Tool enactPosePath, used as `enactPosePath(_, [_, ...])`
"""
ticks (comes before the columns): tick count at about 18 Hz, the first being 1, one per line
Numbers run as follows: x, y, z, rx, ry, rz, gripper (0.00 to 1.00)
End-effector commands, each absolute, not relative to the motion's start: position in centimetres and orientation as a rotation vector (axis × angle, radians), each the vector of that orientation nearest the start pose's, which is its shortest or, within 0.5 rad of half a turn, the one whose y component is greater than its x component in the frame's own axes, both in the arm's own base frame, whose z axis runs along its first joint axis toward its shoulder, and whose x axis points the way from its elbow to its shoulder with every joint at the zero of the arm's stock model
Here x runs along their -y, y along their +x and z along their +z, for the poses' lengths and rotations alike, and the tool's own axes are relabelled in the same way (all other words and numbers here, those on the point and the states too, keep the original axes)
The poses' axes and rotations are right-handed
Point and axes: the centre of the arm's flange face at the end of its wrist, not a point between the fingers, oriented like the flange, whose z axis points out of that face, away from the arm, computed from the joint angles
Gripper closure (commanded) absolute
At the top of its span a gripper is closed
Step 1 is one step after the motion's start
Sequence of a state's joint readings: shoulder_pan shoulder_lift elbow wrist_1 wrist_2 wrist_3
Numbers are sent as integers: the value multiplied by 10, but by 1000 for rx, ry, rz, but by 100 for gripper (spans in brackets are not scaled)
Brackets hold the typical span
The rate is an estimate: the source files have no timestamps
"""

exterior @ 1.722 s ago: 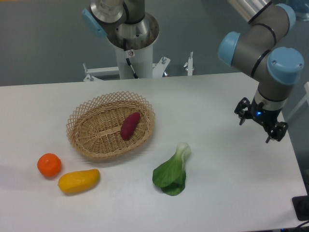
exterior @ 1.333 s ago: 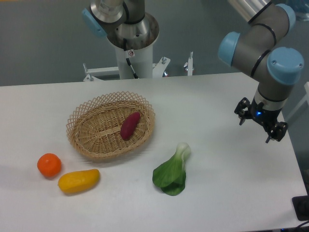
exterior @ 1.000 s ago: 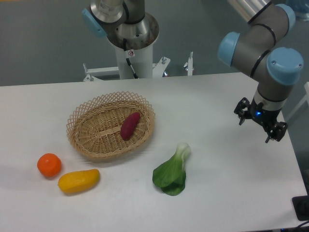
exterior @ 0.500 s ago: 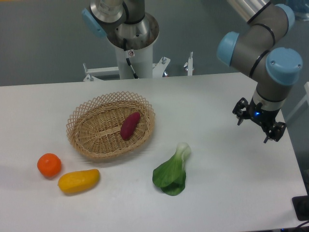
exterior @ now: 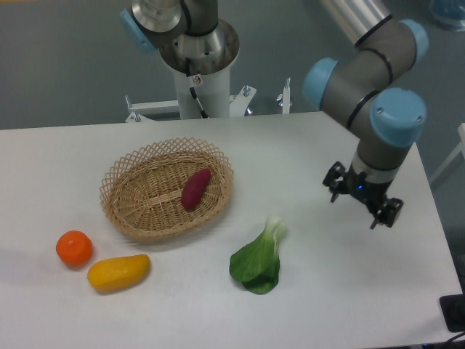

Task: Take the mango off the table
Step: 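Move the open gripper over the basket toward the yellow mango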

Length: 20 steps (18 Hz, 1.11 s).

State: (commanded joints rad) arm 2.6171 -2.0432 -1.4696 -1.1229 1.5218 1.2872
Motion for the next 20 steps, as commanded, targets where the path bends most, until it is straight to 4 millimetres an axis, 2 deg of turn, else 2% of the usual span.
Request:
enactPosePath(3, [-470,-496,308,-313,-2991,44,0])
enactPosePath(8, [-517,-458,300,-153,-2931,-64,0])
enactPosePath(17, [-596,-359,284,-274,-2930,-112,0])
enactPosePath(20, [-615,-325,282,-350,-2922,-123,0])
